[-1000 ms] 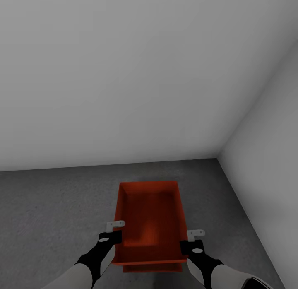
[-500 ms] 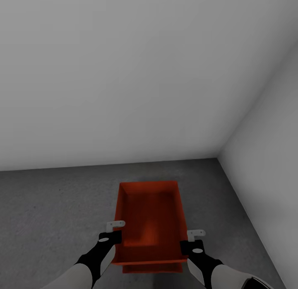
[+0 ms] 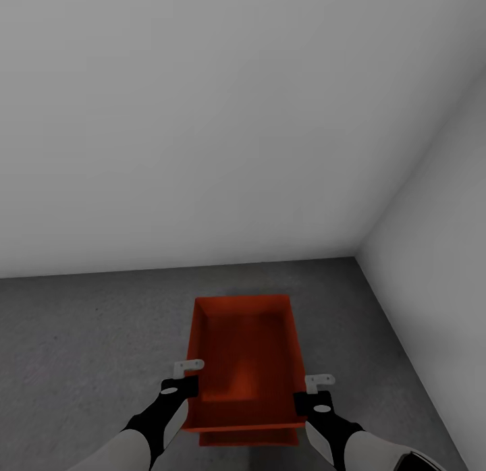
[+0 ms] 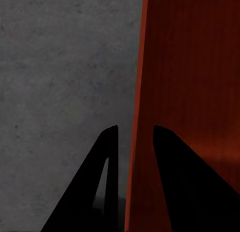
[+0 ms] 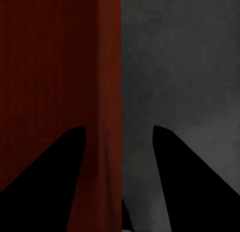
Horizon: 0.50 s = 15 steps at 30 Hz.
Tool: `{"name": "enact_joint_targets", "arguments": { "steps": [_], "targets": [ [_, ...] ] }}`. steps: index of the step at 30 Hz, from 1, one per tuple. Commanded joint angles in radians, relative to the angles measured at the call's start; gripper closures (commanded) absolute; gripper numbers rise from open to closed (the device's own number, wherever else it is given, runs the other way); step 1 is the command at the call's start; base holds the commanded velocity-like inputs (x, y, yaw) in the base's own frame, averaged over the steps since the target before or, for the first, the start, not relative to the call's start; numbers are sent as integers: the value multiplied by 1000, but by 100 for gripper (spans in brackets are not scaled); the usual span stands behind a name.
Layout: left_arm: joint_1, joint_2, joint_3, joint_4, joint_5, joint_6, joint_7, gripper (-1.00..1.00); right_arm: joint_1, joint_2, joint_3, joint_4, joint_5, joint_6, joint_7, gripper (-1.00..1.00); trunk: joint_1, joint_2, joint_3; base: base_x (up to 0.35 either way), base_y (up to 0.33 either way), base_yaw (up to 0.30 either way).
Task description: Move the two storage containers from the living room to the garage. In the garage, place one container on the floor and stack the other container on top of it (either order is fine).
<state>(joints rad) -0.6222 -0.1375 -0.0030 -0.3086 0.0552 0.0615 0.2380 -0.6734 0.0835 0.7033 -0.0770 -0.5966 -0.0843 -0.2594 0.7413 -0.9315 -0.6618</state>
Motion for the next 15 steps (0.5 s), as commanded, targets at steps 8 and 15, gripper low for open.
{"name": "enact_joint_targets", "arguments": {
  "steps": [8, 15],
  "targets": [
    [-1, 1, 11, -27, 2, 8, 14, 100, 0, 0, -31, 36, -15, 0, -12, 100, 0, -1, -1, 0, 0, 0],
    [-1, 1, 11, -27, 2, 8, 14, 100, 0, 0, -31, 36, -15, 0, -12, 100, 0, -1, -1, 0, 0, 0]
  ]
}}
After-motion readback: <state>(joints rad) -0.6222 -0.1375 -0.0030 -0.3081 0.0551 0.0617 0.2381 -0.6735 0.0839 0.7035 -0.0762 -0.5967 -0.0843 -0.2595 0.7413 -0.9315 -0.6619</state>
